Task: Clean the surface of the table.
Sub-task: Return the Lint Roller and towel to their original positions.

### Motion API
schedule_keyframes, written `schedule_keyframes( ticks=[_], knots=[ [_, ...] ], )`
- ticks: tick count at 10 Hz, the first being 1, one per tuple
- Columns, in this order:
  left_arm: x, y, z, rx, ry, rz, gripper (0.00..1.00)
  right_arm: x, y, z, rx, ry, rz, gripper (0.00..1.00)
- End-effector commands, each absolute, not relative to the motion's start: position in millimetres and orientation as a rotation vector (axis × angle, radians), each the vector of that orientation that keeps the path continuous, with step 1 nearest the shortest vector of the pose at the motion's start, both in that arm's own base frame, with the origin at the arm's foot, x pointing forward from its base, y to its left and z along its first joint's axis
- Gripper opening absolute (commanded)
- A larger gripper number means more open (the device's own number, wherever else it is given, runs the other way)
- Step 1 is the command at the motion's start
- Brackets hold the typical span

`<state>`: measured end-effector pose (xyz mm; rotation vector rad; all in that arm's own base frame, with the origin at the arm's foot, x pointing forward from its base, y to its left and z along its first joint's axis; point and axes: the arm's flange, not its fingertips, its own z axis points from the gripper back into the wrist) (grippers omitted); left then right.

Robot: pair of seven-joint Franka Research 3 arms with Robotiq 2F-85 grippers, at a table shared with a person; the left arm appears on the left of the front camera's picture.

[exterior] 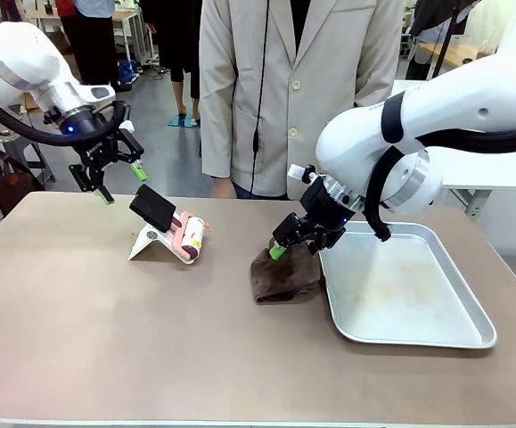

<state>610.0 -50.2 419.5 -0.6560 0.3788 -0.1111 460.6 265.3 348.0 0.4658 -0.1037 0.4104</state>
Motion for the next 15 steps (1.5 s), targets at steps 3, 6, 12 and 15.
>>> schedule_keyframes(
  ticks=[3, 6, 12, 15],
  knots=[
    [573.5, -18.1, 452.2, -0.782, 0.261, -0.169, 1.00, 457.2, 269.2, 392.3, 0.327, -0.191, 0.377, 1.00],
    [523.7, 15.0, 481.8, -0.913, 0.198, -0.210, 1.00, 436.6, 240.3, 420.4, 0.550, -0.278, 0.301, 1.00],
    [415.5, 71.6, 457.4, -1.157, 0.099, -0.136, 1.00, 374.1, 117.5, 433.7, 1.134, -0.189, 0.135, 1.00],
    [387.8, 83.9, 443.0, -1.299, -0.221, -0.049, 1.00, 352.6, 30.2, 418.6, 1.477, -0.082, 0.112, 1.00]
  ],
)
